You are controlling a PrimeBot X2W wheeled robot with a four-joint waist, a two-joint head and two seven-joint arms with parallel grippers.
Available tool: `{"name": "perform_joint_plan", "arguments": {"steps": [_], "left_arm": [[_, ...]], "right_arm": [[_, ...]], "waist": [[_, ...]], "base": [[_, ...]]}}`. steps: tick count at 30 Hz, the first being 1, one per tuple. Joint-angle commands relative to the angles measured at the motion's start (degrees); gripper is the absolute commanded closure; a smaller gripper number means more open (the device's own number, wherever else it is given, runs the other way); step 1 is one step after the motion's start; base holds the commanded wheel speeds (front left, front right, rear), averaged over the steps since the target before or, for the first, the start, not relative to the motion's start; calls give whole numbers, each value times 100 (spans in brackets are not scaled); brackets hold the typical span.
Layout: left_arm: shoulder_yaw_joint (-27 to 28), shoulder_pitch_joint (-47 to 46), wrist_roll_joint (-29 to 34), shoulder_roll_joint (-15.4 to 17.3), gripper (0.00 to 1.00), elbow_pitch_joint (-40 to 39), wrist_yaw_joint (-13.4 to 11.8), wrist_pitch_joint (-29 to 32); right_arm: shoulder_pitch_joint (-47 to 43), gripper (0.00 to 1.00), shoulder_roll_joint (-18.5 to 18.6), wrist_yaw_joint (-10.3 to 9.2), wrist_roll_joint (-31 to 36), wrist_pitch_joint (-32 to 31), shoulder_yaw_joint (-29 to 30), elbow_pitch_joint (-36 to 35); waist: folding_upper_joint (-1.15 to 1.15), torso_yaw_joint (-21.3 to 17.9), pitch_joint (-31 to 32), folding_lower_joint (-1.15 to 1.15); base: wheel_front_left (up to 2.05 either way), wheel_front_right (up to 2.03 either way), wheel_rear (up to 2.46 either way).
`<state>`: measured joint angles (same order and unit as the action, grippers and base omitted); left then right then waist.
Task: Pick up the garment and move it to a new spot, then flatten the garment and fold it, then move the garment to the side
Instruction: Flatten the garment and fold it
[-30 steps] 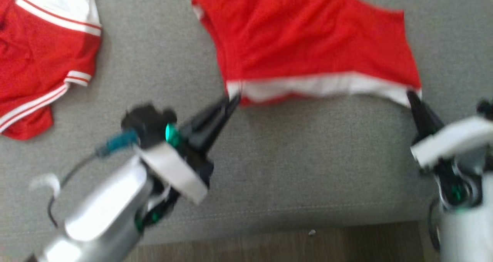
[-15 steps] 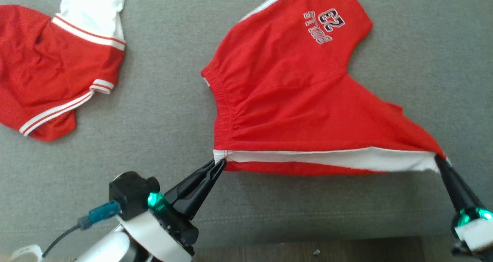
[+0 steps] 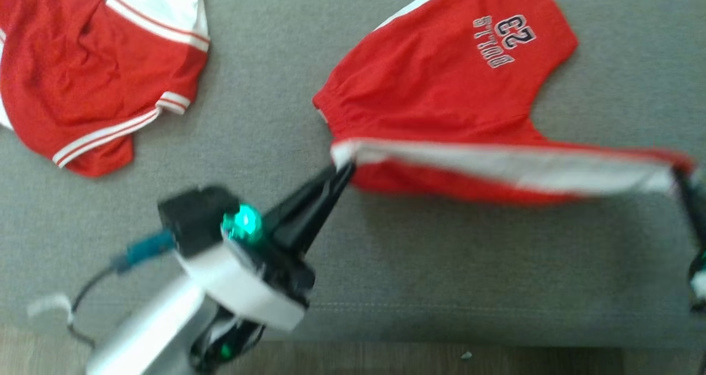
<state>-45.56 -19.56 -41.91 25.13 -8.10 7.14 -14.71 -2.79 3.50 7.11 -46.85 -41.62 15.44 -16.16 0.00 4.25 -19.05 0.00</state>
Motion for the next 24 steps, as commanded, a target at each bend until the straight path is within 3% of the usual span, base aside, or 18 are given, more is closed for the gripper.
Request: {"name": "perform_joint_plan", "arguments": {"steps": [1,9,17,24], "left_arm": [[259,-418,-159,24,100,-194,35,-29],[53,-1569,-899,-235,100,954,35,-18],[201,-2269,-1908,-1005,100,2218,35,57],[247,-2808,-1990,-1361,100,2946,35,-14]], "right_arm": [[445,100,40,37,171,66,43,-153],[2615,100,93,37,1059,-344,30,542],[4467,100,402,37,1894,-771,-207,1886],[5536,100,508,37,2339,-694,-319,3077]], "waist": [[0,112,-153,0],[0,325,-650,0],[0,630,-982,0],[0,825,-1195,0]], "base": [[0,0,0],[0,0,0],[0,0,0],[0,0,0]]}}
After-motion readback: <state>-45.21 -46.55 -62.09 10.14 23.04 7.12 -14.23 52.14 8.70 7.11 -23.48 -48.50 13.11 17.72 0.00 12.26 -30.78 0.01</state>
